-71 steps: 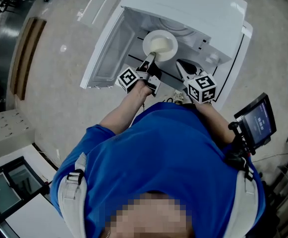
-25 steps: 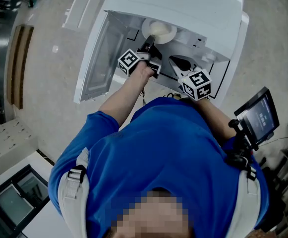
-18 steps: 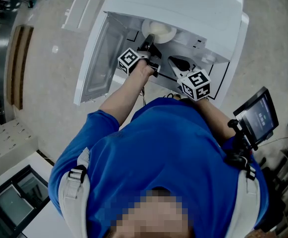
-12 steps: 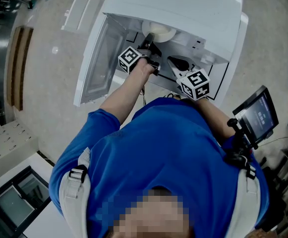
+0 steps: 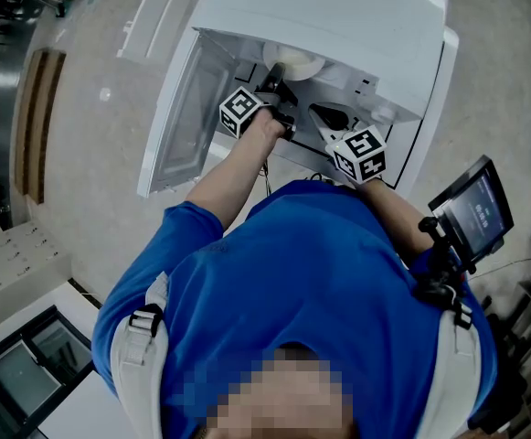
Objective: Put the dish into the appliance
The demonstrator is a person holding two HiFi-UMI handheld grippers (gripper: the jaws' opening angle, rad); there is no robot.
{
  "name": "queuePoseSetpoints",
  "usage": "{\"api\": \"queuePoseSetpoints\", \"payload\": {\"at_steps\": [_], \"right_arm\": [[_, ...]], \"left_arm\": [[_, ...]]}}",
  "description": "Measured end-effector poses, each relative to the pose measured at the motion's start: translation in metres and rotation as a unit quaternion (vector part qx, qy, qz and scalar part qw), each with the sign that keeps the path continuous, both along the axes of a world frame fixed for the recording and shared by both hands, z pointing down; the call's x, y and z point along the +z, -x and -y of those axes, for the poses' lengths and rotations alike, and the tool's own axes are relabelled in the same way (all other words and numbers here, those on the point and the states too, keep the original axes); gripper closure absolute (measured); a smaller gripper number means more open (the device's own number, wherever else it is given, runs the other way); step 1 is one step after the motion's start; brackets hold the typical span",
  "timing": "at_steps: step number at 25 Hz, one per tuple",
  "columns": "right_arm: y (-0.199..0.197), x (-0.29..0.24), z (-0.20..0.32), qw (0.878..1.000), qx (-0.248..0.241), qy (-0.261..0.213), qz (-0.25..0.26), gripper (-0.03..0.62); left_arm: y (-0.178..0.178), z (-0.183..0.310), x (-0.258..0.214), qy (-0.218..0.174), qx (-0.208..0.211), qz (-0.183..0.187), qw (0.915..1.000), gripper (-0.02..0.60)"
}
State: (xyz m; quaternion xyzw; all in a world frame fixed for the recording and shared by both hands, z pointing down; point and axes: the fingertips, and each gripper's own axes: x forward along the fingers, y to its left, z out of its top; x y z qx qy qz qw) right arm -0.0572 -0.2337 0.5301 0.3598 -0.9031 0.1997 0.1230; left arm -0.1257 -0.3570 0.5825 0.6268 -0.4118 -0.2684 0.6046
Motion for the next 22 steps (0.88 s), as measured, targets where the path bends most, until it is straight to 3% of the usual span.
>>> {"api": "queuePoseSetpoints", "payload": {"at_steps": [10,13,17,20,22], "right_arm": [[0.002,-0.001,0.004,1.000,-0.005,-0.006,-0.001,0.592],[0.001,0.001,0.008,1.000,-0.002,-0.007,-0.003,0.592],[0.004,0.003,0.010,1.000,-0.006,-0.009,-0.009,0.592],[0.010,0.002,0.007,1.000,-0.010,-0.010,-0.015,0.592],[0.012,0.002,0.009,1.000,-0.013,-0.014,-0.024,0.592]], "left_arm": [[0.002,-0.004,-0.010,-0.049,0.023,0.024,0.9983,0.526],[0.004,-0.008,-0.014,-0.068,0.035,0.042,0.9961,0.478],[0.011,-0.018,-0.019,-0.088,0.045,0.060,0.9932,0.468],[0.021,-0.033,-0.026,-0.100,0.056,0.087,0.9896,0.468],[0.024,-0.038,-0.030,-0.109,0.065,0.125,0.9841,0.469]]}}
